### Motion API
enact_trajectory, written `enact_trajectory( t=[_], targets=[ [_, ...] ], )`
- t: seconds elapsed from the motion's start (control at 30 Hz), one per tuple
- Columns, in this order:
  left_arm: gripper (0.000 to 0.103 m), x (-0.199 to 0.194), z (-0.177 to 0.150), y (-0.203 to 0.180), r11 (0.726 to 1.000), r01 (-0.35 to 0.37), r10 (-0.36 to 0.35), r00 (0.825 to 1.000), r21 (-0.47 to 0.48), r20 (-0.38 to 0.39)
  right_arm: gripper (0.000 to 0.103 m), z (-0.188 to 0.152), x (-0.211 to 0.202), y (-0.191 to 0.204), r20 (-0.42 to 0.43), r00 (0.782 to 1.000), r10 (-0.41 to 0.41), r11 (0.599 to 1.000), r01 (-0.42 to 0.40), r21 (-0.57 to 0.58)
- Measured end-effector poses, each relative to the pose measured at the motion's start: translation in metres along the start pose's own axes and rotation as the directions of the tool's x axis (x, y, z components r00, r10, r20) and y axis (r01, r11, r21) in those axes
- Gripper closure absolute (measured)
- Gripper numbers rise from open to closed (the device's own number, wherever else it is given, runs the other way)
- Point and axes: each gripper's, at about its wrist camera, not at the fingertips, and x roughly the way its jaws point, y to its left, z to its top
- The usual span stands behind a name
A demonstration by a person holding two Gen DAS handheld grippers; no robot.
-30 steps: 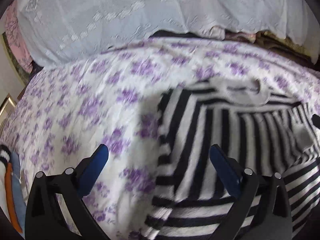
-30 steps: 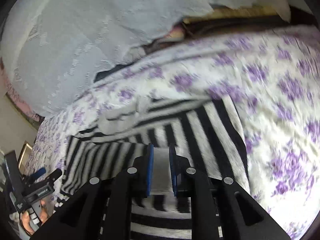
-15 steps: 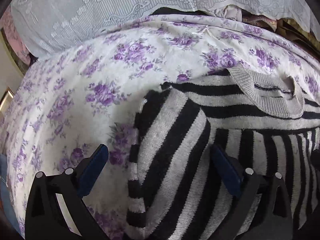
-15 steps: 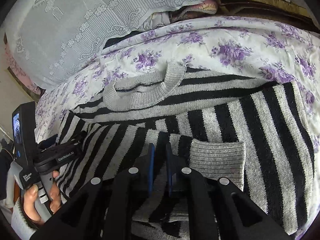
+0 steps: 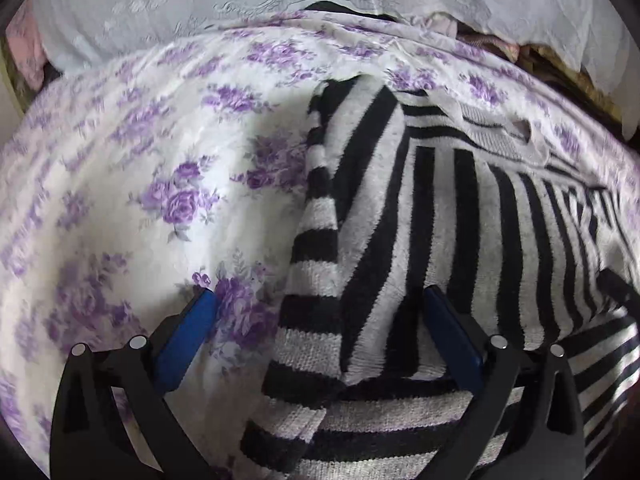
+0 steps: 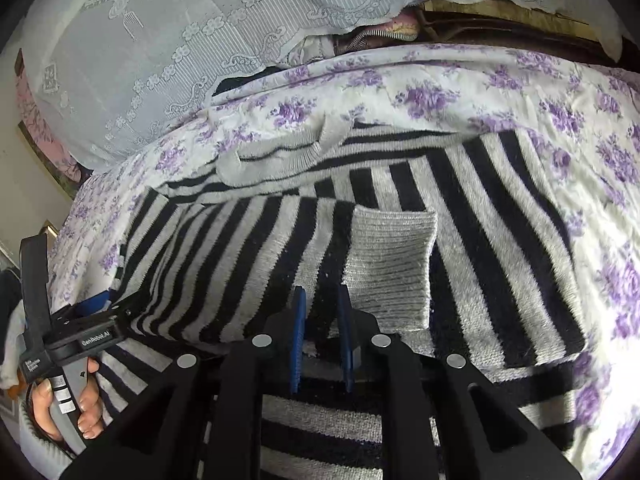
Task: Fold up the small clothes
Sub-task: 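Fold the sweater's side edge inward toward the middle with the left gripper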
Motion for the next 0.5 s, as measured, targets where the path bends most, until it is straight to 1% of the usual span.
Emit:
enact_trajectory(
  t=[0.07,0.17,0.23,0.3,0.33,0.37,0.4,0.43,0.5],
  targets=[
    [0.004,0.001,0.000,0.000,1.000,0.003,-0.003,1.000,0.001,-0.004,0.087,-0.001,0.000,0.001,0.003,1.000,-0.005,1.000,0.005,-0.008],
    [0.004,-0.006,0.003,-0.002,1.000,-0.015,0.015,1.000,0.005,0.012,0.087,0.000,-0.003,0.000,0.005,1.000,0.018,1.000,-0.019,0.015],
    [0.004,-0.014,0.011,-0.003,0.999,-0.032,0.032,0.999,0.008,0.039,0.087,0.006,-0.008,0.001,0.017,1.000,0.021,0.999,-0.022,0.026],
    [0.004,-0.022,0.025,-0.006,0.998,-0.053,0.051,0.996,0.027,0.076,0.085,0.016,-0.012,0.005,0.038,0.999,0.009,1.000,-0.009,0.007],
    [0.004,-0.022,0.034,-0.008,0.997,-0.069,0.066,0.994,0.037,0.087,0.083,0.022,-0.011,0.007,0.044,0.999,0.002,1.000,-0.002,-0.001],
    [0.004,-0.020,0.047,-0.011,0.994,-0.102,0.097,0.990,0.040,0.103,0.081,0.028,-0.009,0.007,0.046,0.999,-0.003,1.000,0.003,0.000],
    [0.004,-0.016,0.057,-0.011,0.992,-0.122,0.117,0.987,0.035,0.109,0.081,0.035,-0.005,0.007,0.049,0.999,-0.011,1.000,0.011,0.005],
    [0.004,-0.012,0.063,-0.011,0.990,-0.139,0.135,0.985,0.028,0.106,0.081,0.040,0.000,0.005,0.049,0.999,-0.019,1.000,0.018,0.013],
    [0.004,0.011,0.077,-0.006,0.983,-0.185,0.185,0.981,0.000,0.062,0.080,0.044,0.013,-0.002,0.027,0.999,-0.044,0.998,0.043,0.034]
  ],
)
